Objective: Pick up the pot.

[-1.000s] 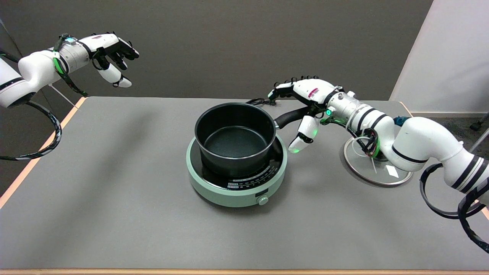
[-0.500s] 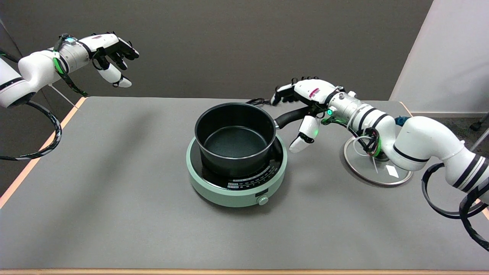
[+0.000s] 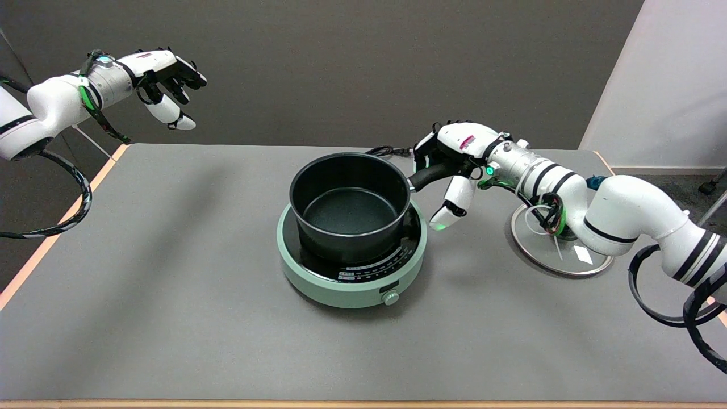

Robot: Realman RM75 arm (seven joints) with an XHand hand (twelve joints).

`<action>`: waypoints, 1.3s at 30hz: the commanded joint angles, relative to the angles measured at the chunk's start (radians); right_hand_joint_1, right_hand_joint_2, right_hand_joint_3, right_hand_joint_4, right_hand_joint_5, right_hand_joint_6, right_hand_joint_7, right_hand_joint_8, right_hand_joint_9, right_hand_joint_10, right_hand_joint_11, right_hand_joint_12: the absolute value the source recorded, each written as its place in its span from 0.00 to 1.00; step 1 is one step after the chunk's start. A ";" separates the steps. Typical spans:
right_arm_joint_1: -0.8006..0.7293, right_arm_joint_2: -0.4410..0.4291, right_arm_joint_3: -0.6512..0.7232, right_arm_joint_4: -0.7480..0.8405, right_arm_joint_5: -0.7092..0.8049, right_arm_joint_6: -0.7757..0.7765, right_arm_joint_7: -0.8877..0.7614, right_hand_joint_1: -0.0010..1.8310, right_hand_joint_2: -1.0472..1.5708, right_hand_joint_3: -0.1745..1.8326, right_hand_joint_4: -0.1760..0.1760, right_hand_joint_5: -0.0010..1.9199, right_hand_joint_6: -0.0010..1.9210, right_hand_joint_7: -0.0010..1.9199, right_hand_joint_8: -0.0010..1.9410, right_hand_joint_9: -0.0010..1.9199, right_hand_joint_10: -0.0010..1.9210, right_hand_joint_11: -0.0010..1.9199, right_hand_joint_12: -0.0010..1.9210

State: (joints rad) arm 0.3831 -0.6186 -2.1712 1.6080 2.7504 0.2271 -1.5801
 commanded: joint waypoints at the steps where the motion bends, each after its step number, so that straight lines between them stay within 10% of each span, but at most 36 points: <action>1: 0.014 0.000 -0.014 -0.017 0.003 0.000 0.002 0.57 0.29 0.43 1.00 0.46 0.46 0.46 0.46 0.46 0.46 0.46 0.46; 4: 0.020 0.000 -0.020 -0.021 0.003 -0.003 0.002 0.57 0.30 0.43 1.00 0.50 0.50 0.50 0.50 0.50 0.50 0.50 0.50; 6: 0.023 0.000 -0.025 -0.022 0.003 -0.004 0.002 0.58 0.30 0.44 0.54 0.54 0.54 0.54 0.54 0.54 0.54 0.54 0.54; 14: 0.032 0.000 -0.032 -0.024 0.003 -0.002 0.002 0.61 0.34 0.46 0.23 0.78 0.78 0.78 0.77 0.78 0.78 0.78 0.78; 32: 0.066 -0.003 -0.068 -0.048 0.003 -0.004 0.002 0.61 0.35 0.52 0.29 0.73 0.73 0.73 0.72 0.73 0.73 0.73 0.73; 39: 0.080 -0.003 -0.079 -0.063 0.003 -0.006 0.002 0.62 0.59 0.54 0.16 0.80 0.80 0.80 0.79 0.80 0.80 0.80 0.80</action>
State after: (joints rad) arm 0.4296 -0.6189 -2.2181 1.5705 2.7534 0.2243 -1.5776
